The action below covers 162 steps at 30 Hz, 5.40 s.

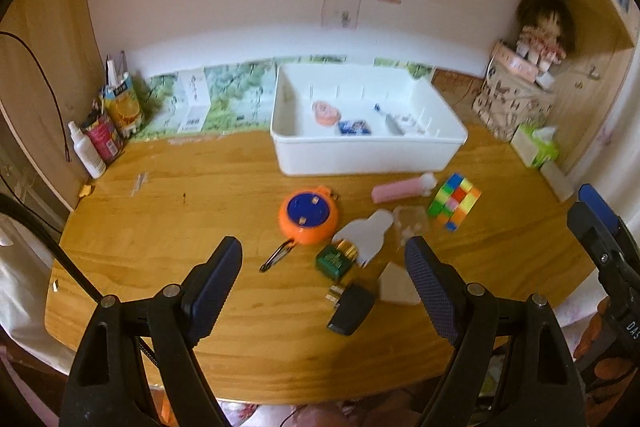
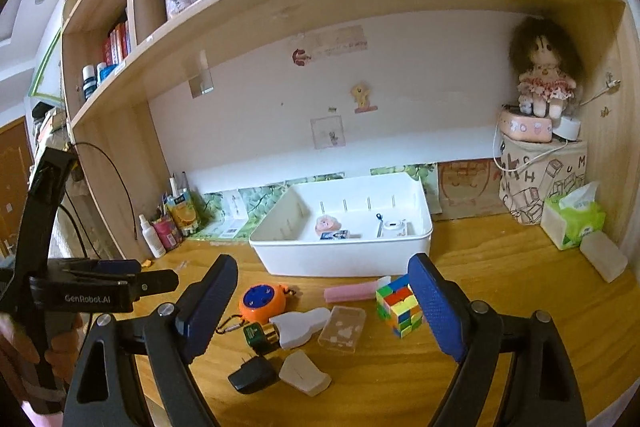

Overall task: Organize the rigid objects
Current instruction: 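Withdraw both tools from the tray back toward the desk items, then grasp the black plug charger with the left tool while the right tool grasps the beige folded box, then lift the charger and beige box and carry both over the tray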

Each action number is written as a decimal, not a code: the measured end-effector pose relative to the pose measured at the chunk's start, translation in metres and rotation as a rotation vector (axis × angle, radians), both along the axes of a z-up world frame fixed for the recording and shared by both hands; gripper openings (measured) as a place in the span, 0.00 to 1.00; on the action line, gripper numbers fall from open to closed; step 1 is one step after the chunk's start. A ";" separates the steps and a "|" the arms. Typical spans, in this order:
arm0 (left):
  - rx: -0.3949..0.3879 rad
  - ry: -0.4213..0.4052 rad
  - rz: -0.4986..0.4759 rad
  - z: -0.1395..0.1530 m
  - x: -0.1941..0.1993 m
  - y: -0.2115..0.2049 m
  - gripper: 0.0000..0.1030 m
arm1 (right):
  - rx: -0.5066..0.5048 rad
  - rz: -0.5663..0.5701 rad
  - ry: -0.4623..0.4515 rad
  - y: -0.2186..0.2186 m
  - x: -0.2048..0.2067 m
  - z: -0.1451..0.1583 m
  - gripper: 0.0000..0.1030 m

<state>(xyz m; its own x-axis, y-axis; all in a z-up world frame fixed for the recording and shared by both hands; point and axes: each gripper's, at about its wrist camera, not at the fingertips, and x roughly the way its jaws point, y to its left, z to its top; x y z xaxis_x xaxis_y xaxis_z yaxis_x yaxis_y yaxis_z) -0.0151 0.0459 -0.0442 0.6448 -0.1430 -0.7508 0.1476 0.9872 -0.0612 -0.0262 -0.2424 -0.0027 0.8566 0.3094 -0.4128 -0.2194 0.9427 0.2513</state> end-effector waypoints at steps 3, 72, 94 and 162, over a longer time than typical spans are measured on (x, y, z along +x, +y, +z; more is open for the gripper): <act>0.006 0.052 -0.008 -0.009 0.002 0.006 0.83 | -0.039 -0.007 0.016 0.006 -0.002 -0.010 0.85; 0.207 0.797 -0.511 -0.165 0.098 -0.063 0.56 | -0.458 0.120 0.320 0.127 0.048 -0.170 0.69; 0.114 0.831 -0.436 -0.167 0.102 0.002 0.56 | -0.509 0.178 0.329 0.143 0.044 -0.167 0.63; 0.082 0.362 -0.312 0.009 0.194 0.024 0.56 | -0.723 0.319 -0.131 0.160 0.164 -0.022 0.63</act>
